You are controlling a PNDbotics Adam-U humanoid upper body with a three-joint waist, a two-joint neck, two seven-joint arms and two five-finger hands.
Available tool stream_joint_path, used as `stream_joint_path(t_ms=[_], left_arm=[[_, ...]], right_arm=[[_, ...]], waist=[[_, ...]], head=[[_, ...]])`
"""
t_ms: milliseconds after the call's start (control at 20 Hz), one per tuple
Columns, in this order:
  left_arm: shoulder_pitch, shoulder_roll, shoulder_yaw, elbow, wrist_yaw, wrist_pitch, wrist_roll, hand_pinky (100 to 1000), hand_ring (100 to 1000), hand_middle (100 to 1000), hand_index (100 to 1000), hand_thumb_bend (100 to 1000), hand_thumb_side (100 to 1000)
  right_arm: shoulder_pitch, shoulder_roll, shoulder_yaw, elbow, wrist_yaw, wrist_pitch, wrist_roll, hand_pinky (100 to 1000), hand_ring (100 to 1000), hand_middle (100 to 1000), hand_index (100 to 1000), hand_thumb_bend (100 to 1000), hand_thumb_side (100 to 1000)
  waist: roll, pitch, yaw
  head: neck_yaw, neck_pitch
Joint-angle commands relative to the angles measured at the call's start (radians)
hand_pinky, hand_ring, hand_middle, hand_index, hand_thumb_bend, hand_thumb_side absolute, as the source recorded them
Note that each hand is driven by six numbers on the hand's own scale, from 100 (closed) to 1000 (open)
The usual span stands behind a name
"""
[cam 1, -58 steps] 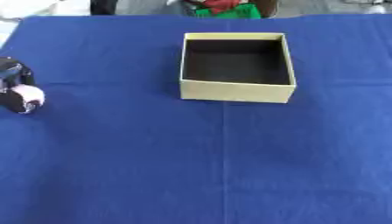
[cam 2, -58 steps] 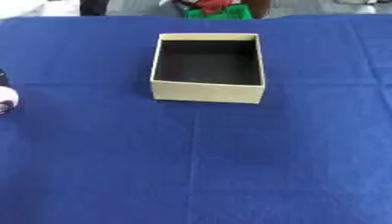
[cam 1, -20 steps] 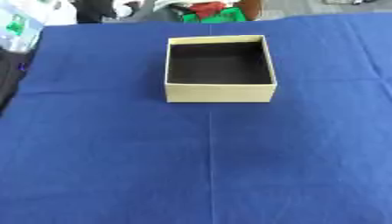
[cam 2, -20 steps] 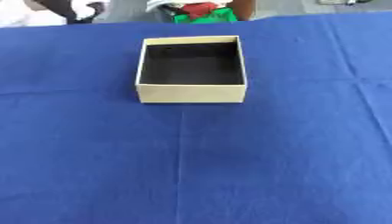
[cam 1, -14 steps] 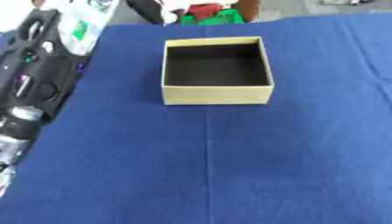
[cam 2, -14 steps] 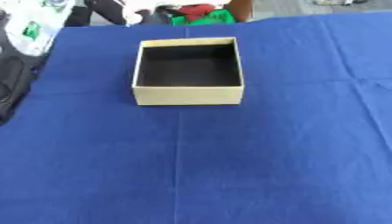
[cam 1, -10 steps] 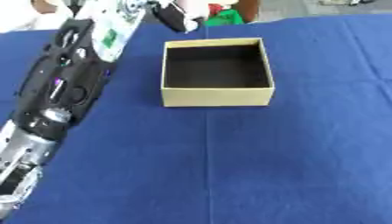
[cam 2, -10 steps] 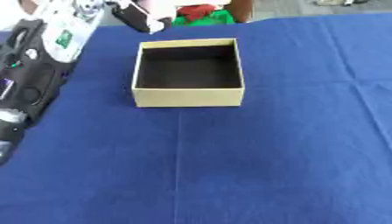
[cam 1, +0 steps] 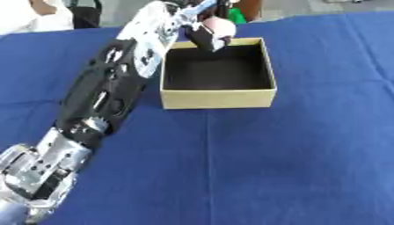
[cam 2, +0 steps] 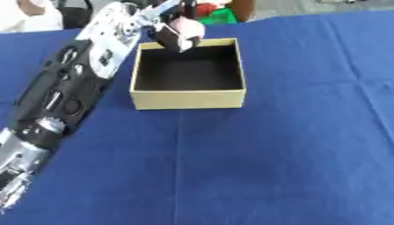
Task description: Pick up objects on the table and place them in the box.
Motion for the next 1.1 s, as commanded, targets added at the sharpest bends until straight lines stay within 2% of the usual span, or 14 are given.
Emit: stream_joint_path(t_ms=[50, 100, 150, 200, 250, 500, 650, 900, 1100], left_arm=[[-0.019, 0.006, 0.003, 0.011, -0.024, -0.006, 0.002, 439, 482, 531, 548, 383, 100], [-0.016, 0.007, 0.003, 0.016, -0.027, -0.009, -0.002, 496, 514, 569, 588, 429, 100], [-0.013, 0.008, 0.003, 0.020, -0.028, -0.012, -0.007, 517, 529, 585, 606, 448, 100], [-0.010, 0.009, 0.003, 0.022, -0.030, -0.015, -0.012, 590, 586, 627, 661, 487, 100], [-0.008, 0.010, 0.003, 0.023, -0.032, -0.017, -0.017, 624, 616, 650, 690, 511, 100], [-0.003, 0.016, 0.006, 0.012, -0.041, -0.006, -0.037, 652, 685, 723, 779, 594, 100], [0.000, 0.018, 0.013, 0.000, -0.037, 0.010, -0.035, 647, 683, 717, 773, 595, 100], [0.004, 0.030, 0.020, -0.033, -0.016, 0.025, -0.018, 618, 654, 685, 746, 529, 100], [0.012, 0.062, 0.025, -0.108, 0.018, 0.027, 0.003, 609, 643, 666, 730, 504, 100]], right_arm=[[-0.015, -0.015, -0.006, -0.015, -0.006, -0.001, 0.000, 757, 731, 778, 874, 239, 1000], [-0.014, -0.014, -0.006, -0.015, -0.006, 0.000, 0.000, 757, 731, 778, 874, 238, 1000], [-0.013, -0.014, -0.006, -0.015, -0.005, 0.000, -0.001, 757, 731, 778, 874, 238, 1000], [-0.011, -0.014, -0.007, -0.015, -0.005, 0.001, -0.002, 757, 730, 778, 874, 238, 1000], [-0.010, -0.014, -0.007, -0.015, -0.005, 0.002, -0.002, 757, 731, 778, 874, 238, 1000], [-0.007, -0.013, -0.006, -0.015, -0.004, 0.003, -0.003, 756, 731, 777, 873, 239, 1000], [-0.005, -0.013, -0.006, -0.015, -0.003, 0.004, -0.003, 757, 731, 778, 873, 238, 1000], [0.001, -0.018, -0.008, -0.015, -0.002, 0.006, -0.005, 757, 732, 778, 873, 238, 1000], [0.005, -0.023, -0.010, -0.015, 0.001, 0.006, -0.006, 757, 732, 778, 873, 238, 1000]], waist=[[-0.004, -0.018, -0.002], [-0.002, -0.017, -0.002], [-0.001, -0.017, -0.001], [0.000, -0.017, -0.001], [0.000, -0.017, 0.000], [0.000, -0.018, 0.004], [-0.002, -0.020, 0.005], [-0.004, -0.026, 0.012], [-0.005, -0.032, 0.020]], head=[[0.001, -0.009], [-0.001, -0.009], [-0.002, -0.008], [-0.004, -0.007], [-0.005, -0.006], [-0.009, -0.005], [-0.010, -0.005], [-0.014, -0.004], [-0.021, -0.003]])
